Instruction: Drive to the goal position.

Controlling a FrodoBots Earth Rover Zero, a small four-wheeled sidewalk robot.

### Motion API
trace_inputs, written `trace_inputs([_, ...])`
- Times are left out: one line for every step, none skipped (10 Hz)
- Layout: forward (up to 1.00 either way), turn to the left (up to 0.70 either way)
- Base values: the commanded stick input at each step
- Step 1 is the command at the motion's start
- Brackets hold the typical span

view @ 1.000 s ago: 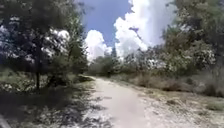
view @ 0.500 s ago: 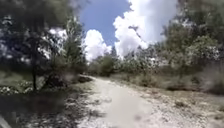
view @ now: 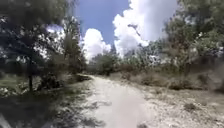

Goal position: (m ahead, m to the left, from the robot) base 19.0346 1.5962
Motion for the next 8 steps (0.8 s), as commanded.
trace_inputs([0.50, 0.00])
trace_inputs([0.50, 0.00])
trace_inputs([0.50, 0.00])
trace_inputs([0.50, 0.00])
trace_inputs([0.50, 0.00])
trace_inputs([0.50, 0.00])
trace_inputs([0.50, 0.00])
trace_inputs([0.50, 0.00])
